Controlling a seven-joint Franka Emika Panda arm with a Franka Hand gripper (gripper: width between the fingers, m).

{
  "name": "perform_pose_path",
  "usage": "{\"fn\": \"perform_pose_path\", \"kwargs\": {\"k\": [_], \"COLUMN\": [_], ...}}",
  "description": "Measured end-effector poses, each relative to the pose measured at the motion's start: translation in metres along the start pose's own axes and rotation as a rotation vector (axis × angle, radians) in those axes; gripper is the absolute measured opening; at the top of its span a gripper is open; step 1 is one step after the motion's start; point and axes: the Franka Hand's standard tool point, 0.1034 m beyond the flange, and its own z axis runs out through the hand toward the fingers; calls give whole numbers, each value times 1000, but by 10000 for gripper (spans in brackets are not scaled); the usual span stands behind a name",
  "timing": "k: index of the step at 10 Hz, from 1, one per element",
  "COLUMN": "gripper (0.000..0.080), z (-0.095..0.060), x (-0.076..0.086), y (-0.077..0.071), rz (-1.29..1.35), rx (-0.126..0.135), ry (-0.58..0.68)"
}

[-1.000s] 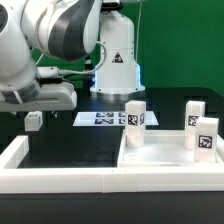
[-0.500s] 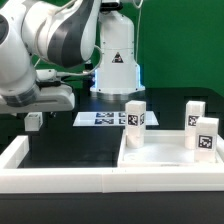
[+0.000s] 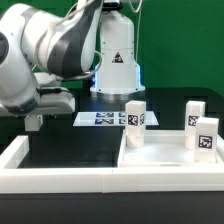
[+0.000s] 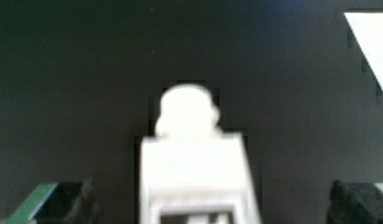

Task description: Assemble square table

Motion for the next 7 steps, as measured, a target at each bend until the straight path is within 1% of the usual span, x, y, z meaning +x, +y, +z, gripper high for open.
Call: {"fn": "perform_pose_path", "kwargs": {"k": [2, 3, 4, 5, 7], "gripper": [646, 448, 448, 281, 284], "z": [0, 0, 0, 0, 0], "x": [0, 1, 1, 1, 1], "y": [-1, -2, -2, -1, -1], "rz": [0, -2, -1, -1, -1], "rx": [-1, -4, -3, -3, -3], "ry": [2, 5, 6, 6, 6]}}
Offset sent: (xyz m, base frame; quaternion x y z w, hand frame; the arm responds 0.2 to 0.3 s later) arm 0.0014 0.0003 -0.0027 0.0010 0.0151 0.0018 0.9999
